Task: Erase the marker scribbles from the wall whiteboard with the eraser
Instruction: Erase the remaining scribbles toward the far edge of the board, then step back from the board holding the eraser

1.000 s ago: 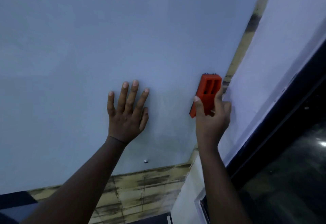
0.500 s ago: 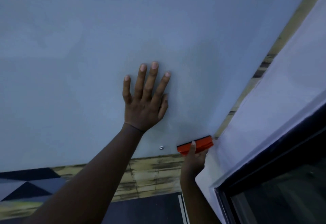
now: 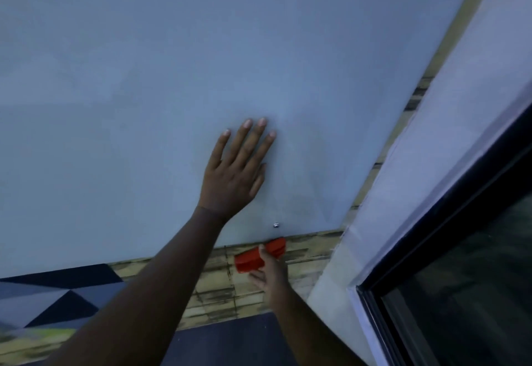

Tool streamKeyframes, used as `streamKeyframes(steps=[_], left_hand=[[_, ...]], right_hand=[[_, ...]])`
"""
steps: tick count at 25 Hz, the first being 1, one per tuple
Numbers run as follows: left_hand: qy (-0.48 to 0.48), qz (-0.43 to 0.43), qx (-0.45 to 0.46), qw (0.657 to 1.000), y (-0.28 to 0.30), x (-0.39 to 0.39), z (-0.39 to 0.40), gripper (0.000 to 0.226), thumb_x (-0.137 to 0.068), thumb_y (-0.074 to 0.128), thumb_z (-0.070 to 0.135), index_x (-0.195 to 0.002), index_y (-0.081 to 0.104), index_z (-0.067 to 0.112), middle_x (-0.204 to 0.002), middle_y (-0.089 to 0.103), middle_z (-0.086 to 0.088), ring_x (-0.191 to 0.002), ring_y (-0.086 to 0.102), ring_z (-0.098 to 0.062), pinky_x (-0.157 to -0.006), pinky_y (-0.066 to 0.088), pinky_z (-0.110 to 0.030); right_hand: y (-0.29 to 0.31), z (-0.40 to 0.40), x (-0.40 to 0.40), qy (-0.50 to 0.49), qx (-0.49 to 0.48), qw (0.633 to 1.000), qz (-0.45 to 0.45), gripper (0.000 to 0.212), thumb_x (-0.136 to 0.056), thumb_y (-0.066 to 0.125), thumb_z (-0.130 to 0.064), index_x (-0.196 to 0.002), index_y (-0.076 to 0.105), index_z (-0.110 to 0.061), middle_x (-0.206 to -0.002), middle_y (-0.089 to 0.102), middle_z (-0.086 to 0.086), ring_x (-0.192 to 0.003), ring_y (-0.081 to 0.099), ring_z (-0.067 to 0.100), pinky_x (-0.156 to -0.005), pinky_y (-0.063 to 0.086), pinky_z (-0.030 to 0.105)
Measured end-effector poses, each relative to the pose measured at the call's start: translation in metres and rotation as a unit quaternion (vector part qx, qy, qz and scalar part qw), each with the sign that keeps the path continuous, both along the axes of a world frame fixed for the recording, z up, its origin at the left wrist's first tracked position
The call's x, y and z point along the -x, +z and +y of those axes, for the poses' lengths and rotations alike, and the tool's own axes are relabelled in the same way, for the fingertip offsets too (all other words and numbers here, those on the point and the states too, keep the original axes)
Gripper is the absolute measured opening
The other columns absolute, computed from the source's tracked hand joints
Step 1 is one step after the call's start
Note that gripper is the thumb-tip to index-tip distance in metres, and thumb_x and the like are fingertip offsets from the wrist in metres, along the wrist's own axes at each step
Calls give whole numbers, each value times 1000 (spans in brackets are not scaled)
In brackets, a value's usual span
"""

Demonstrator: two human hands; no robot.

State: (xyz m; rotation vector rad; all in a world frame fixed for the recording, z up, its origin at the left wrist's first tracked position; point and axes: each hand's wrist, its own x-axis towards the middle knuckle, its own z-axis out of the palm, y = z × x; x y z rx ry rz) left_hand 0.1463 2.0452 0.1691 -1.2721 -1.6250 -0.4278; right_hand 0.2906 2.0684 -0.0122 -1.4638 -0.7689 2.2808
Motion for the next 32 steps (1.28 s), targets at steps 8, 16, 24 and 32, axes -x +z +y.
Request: streamKeyframes(steps=[8, 16, 24, 32], left_hand=[[-20, -35, 10, 999, -13, 5, -62, 62, -95, 69, 10, -154, 54, 7, -168, 42, -8, -154, 42, -29, -121, 40, -57], [-63, -60, 0, 996, 50, 10, -69, 44, -100, 64, 18, -142, 65, 5, -153, 59, -12, -149, 50, -33, -116, 41, -59], [-40, -55, -7, 998, 88, 1, -79, 54, -104, 57, 27, -154, 52, 7, -168, 40, -15, -158, 35, -33, -122, 30, -63], [16, -34, -13, 999, 134, -39, -108, 64, -103, 48, 33, -160, 45, 6, -171, 34, -16, -159, 33, -33, -122, 27, -64]], right_hand=[[37, 41, -84, -161, -124, 975, -85, 53, -93, 76, -31, -131, 57, 0, -115, 69, 24, -85, 70, 34, -89, 59, 52], [183, 25, -83, -209, -575, 776, -155, 61, -81, 83, -52, -135, 63, -34, -101, 71, -8, -91, 68, 5, -78, 53, 25], [246, 19, -87, -159, -738, 611, -240, 69, -82, 80, -56, -144, 54, -40, -100, 54, -7, -84, 62, 13, -71, 54, 32], [326, 15, -115, -103, -921, 290, -238, 75, -86, 79, -31, -154, 48, -29, -109, 55, 4, -97, 56, 23, -84, 48, 39]])
